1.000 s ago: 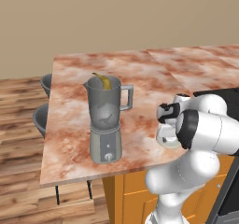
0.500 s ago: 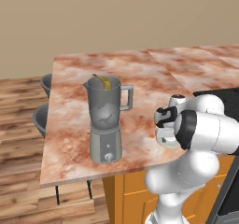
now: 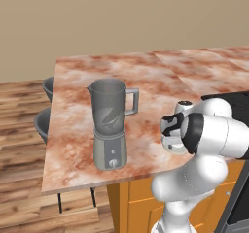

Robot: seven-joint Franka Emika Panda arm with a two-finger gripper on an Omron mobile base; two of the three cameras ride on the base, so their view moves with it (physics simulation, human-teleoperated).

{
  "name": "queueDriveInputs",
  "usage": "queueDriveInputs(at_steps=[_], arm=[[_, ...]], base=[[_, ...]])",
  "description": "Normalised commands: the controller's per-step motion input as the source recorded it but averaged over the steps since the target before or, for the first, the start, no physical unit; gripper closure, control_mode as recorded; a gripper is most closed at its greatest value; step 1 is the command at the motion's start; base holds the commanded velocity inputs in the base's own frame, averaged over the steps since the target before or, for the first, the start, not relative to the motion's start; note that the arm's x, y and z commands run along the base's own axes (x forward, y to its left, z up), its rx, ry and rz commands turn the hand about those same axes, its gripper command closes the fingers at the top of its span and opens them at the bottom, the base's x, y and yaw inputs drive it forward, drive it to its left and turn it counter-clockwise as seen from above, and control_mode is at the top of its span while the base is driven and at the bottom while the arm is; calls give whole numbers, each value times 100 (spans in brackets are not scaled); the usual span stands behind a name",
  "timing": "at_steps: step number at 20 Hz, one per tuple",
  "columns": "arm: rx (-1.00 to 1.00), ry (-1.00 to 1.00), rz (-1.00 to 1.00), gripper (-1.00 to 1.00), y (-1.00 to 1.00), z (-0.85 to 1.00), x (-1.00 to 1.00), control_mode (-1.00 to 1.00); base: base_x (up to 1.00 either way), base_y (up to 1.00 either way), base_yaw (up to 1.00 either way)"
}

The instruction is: Open the blender lid, put the banana in the blender, close the lid, and start the blender.

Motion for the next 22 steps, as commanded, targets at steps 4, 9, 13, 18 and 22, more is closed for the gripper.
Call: queueDriveInputs(at_steps=[4, 9, 13, 18, 22], arm=[[6, 0, 0, -100, -15, -51, 1, -100], [1, 0, 0, 100, -1, -25, 2, -100], [0, 0, 0, 100, 11, 0, 1, -100], [0, -1, 0, 100, 4, 36, -2, -100], [0, -13, 5, 100, 0, 88, -30, -100]], base=[[0, 0, 0], [0, 0, 0], [0, 0, 0], [0, 0, 0], [0, 0, 0]])
